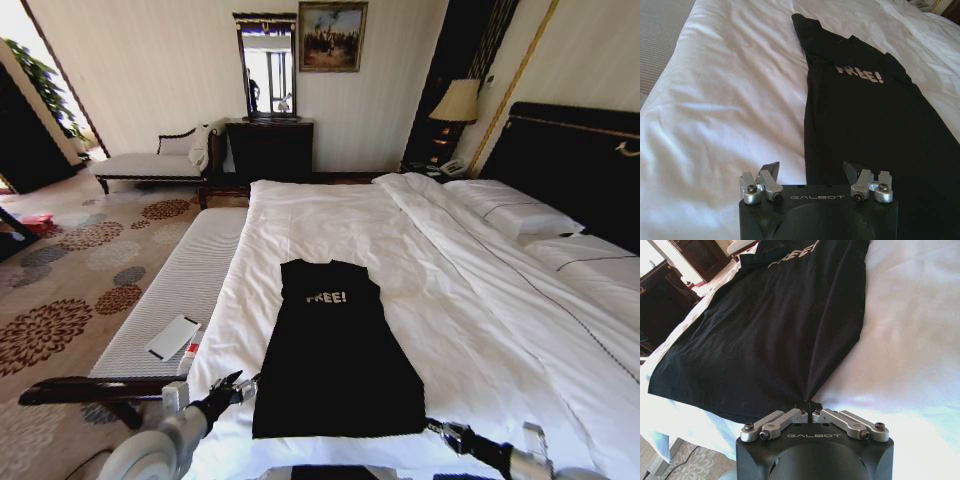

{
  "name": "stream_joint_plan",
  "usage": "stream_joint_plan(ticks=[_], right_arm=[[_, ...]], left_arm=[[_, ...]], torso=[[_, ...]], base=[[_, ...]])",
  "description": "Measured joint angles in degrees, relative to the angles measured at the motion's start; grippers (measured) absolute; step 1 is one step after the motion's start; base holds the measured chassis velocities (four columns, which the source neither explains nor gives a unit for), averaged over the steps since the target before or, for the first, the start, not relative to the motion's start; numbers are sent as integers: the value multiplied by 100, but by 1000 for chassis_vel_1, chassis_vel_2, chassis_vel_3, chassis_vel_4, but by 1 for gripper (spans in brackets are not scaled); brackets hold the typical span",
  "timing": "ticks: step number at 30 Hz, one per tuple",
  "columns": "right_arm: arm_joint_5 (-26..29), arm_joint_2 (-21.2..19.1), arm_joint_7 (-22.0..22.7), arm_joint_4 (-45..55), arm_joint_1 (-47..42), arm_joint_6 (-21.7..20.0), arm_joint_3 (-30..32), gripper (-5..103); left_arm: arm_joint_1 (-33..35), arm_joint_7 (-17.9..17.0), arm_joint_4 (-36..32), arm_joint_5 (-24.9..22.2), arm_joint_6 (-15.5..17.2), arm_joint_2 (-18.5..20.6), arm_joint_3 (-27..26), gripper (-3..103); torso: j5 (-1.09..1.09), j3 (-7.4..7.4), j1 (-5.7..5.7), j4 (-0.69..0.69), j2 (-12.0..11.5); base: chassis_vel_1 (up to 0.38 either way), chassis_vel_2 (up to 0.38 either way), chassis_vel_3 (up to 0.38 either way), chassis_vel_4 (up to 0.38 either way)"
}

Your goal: Fold the clothes on the bed.

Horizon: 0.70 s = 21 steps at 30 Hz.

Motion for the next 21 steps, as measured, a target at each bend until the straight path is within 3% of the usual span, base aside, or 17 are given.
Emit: stream_joint_plan(ticks=[5,14,21], right_arm=[[-55,57,4,5,-24,22,16,0],[-70,69,25,36,-55,42,90,0],[-84,96,20,6,-75,76,95,0]], left_arm=[[394,182,-23,-16,16,22,-191,75],[890,666,160,-64,104,104,-76,78],[600,770,432,-26,87,44,349,78]], torso=[[0,0,0,-1,0],[0,0,0,-1,0],[-1,0,0,-1,0]], base=[[0,0,0,0],[0,0,0,0],[0,0,0,0]])
